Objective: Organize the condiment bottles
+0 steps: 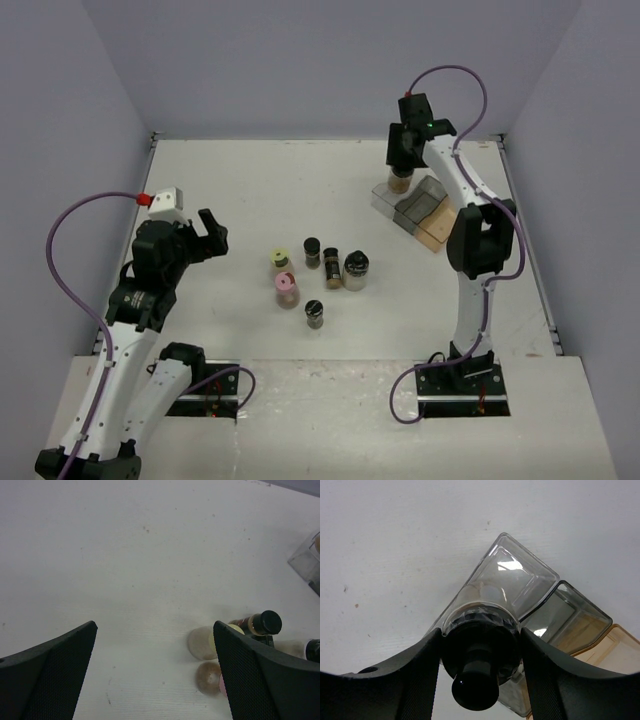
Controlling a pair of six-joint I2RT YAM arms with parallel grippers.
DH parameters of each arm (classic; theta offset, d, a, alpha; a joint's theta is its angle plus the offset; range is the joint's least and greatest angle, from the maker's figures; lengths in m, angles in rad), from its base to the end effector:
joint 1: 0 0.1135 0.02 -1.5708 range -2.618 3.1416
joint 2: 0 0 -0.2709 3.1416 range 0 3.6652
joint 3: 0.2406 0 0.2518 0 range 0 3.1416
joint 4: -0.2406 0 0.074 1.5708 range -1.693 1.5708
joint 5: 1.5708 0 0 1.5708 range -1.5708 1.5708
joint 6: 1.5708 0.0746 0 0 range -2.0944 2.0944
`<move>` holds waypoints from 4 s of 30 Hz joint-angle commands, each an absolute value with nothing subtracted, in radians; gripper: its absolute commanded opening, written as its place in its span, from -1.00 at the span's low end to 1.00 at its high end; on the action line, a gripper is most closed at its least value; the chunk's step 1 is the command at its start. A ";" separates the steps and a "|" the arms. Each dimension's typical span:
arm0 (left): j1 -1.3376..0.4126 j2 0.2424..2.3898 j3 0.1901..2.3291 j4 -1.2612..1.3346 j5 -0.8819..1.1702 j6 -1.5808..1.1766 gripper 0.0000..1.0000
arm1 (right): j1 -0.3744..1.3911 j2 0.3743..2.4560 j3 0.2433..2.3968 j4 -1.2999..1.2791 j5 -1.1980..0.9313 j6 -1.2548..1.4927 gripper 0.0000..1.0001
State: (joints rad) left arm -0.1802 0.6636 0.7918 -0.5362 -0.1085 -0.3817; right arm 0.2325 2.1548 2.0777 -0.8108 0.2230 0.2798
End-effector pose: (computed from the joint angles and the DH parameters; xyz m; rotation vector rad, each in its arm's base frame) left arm 0.1760 -0.0239 0.3123 -0.2700 1.9669 -0.2580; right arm 0.5005 0.1015 0.2666 0.1540 2.4244 -0.0444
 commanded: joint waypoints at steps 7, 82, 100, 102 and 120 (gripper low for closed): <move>-0.193 0.666 0.788 -0.500 -0.106 -0.367 1.00 | 0.196 2.213 2.213 -0.785 0.230 0.213 -0.28; -0.204 0.673 0.787 -0.505 -0.121 -0.368 1.00 | 0.410 1.638 1.642 -0.712 0.212 0.276 -0.26; -0.236 0.670 0.787 -0.511 -0.143 -0.374 1.00 | 0.279 2.028 1.945 -0.749 0.187 0.255 -0.28; -0.236 0.672 0.787 -0.511 -0.144 -0.374 1.00 | 0.279 2.033 1.933 -0.742 0.187 0.255 -0.27; -0.236 0.681 0.788 -0.512 -0.144 -0.376 1.00 | 0.296 1.919 1.869 -0.776 0.212 0.297 0.75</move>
